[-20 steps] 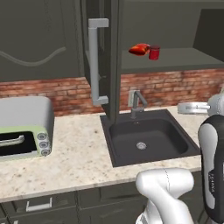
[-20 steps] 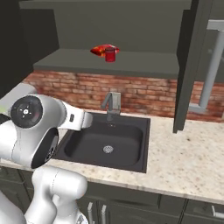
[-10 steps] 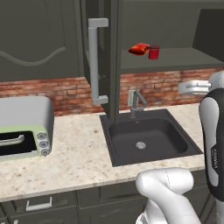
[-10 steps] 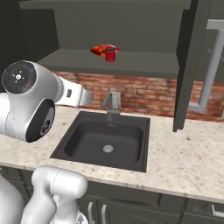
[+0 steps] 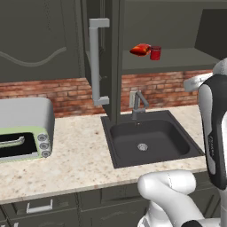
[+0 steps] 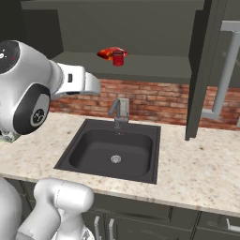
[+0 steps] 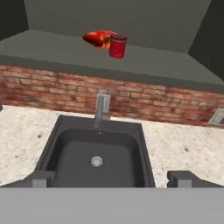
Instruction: Pick the avocado and bread from the counter and place them on the plate. Then pick the jam from the cabinet and place it next to the plate. Lastly close the cabinet door.
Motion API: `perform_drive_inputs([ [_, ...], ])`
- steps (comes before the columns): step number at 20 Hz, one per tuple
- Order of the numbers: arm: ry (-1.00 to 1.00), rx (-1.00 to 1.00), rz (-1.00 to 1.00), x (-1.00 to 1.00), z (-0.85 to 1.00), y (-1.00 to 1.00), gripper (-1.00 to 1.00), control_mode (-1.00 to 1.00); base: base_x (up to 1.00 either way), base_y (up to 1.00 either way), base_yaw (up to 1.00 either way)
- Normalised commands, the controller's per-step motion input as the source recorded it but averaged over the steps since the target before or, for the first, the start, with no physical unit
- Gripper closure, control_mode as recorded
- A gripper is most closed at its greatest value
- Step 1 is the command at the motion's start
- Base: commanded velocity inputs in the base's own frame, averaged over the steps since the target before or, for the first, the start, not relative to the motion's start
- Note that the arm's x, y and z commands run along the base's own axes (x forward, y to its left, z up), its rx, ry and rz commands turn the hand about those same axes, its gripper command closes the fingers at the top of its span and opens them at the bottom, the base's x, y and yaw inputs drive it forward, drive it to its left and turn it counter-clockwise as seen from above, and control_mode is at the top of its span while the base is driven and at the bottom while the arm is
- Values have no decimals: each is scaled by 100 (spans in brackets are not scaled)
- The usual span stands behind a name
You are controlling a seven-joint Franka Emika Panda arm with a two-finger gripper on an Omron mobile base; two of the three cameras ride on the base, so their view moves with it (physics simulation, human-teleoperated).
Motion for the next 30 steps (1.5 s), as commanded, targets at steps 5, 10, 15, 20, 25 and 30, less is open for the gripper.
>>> perform_drive_inputs([
  [5,-7,-11,0,39,0,-3,-100,-100,0,0,0],
  [10,-4,7,0,33,7,-1,-100,-100,0,0,0],
  [15,-2,16,0,14,13,0,-100,-100,0,0,0],
  [20,0,9,0,28,5,0,-100,-100,0,0,0],
  [25,0,1,0,45,0,0,-100,-100,0,0,0],
  [30,0,0,0,59,0,4,-100,-100,0,0,0],
])
